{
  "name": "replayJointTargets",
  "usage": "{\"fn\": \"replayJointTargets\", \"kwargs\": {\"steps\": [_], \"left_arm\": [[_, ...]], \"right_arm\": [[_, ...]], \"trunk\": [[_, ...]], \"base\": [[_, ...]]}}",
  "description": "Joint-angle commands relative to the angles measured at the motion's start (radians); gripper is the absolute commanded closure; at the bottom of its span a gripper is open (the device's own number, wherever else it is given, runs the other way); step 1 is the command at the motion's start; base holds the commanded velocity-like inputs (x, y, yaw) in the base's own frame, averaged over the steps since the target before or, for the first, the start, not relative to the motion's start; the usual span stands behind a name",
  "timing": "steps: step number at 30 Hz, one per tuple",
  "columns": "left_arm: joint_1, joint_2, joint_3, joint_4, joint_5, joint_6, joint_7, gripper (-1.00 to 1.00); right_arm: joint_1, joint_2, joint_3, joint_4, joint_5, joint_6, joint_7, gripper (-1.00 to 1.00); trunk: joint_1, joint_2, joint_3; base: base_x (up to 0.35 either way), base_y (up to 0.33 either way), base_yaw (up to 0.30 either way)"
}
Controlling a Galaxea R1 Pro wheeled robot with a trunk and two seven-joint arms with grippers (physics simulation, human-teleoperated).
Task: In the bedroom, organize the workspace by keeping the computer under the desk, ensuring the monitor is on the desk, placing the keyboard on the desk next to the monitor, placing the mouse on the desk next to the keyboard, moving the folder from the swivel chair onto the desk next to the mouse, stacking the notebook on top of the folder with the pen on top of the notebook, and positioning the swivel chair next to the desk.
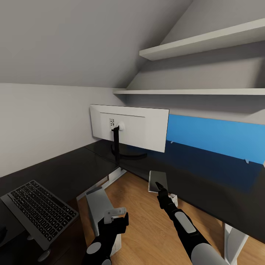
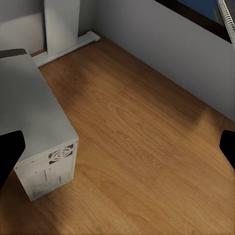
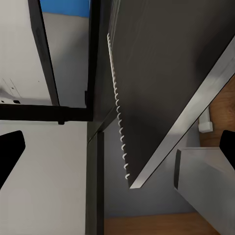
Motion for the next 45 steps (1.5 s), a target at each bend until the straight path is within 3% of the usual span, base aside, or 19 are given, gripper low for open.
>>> {"fn": "replayJointTargets", "kwargs": {"steps": [1, 19, 41, 45], "left_arm": [[-0.001, 0.0, -0.002, -0.001, 0.008, 0.002, 0.008, -1.0], [-0.001, 0.0, -0.002, -0.001, 0.008, 0.002, 0.008, -1.0], [-0.001, -0.001, -0.008, -0.003, 0.008, 0.001, 0.01, -1.0], [-0.001, -0.002, -0.012, -0.004, 0.009, 0.001, 0.011, -1.0]], "right_arm": [[-0.001, 0.001, -0.007, 0.0, -0.009, 0.01, 0.003, -1.0], [-0.001, 0.0, -0.018, 0.0, -0.009, -0.035, 0.004, -1.0], [-0.001, -0.006, -0.018, 0.0, -0.009, -0.039, 0.003, -1.0], [-0.001, -0.006, -0.018, 0.0, -0.009, -0.039, 0.003, -1.0]], "trunk": [[0.0, -0.001, -0.001], [0.0, -0.001, -0.001], [0.0, -0.001, -0.001], [0.015, -0.029, -0.014]], "base": [[0.0, 0.0, 0.0], [0.0, 0.0, 0.0], [0.0, 0.0, 0.0], [0.0, 0.0, 0.0]]}}
